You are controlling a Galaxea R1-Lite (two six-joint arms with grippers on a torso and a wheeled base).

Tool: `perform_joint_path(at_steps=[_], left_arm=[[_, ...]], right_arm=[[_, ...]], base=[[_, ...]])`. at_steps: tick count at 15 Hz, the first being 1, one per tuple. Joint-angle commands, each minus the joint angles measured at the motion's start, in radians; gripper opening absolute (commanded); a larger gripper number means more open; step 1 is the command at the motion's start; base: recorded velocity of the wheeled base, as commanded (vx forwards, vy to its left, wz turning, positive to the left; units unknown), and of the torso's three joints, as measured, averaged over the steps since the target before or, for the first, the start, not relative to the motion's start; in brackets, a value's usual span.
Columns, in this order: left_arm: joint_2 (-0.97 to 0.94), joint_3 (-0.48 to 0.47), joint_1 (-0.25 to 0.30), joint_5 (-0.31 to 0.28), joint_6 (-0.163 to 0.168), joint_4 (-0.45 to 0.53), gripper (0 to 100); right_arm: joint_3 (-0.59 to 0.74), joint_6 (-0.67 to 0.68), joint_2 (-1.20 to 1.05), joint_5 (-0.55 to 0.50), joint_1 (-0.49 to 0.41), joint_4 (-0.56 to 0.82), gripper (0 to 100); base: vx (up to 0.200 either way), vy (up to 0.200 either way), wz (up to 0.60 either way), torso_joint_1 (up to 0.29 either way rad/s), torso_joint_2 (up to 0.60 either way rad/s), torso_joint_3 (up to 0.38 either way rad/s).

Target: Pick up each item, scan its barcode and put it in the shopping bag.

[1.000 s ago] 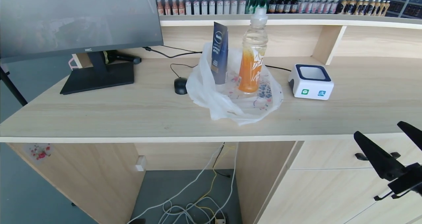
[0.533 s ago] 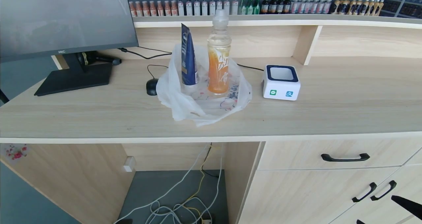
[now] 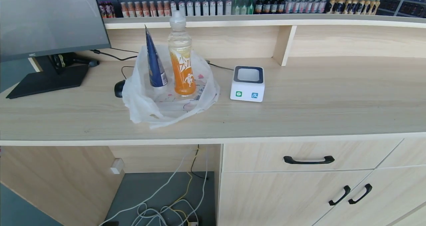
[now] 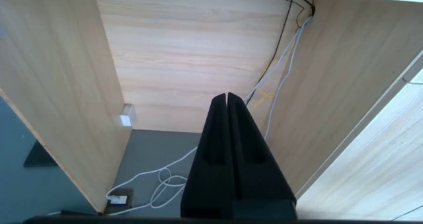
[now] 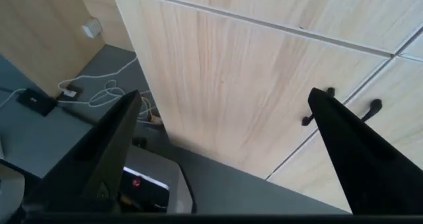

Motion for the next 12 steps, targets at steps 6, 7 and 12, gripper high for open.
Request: perform_joint_path(at_steps=[6, 7, 12], left_arm=[[0.0, 0.0, 0.0, 0.0, 0.003, 0.0, 0], [0.0, 0.0, 0.0, 0.0, 0.001, 0.0, 0], [0.0, 0.0, 0.0, 0.0, 0.003, 0.0, 0]], right_arm=[[-0.001, 0.015, -0.038, -0.009, -0.446, 0.001, 100], [-0.001, 0.008, -0.083, 0.0, -0.459, 0.001, 100], [0.008, 0.02, -0.178, 0.091, -0.458, -0.081, 100]], base=[[0.0, -0.133, 0.0, 0.0, 0.0, 0.001], [0.0, 0.0, 0.0, 0.0, 0.0, 0.0], [0.0, 0.0, 0.0, 0.0, 0.0, 0.0]])
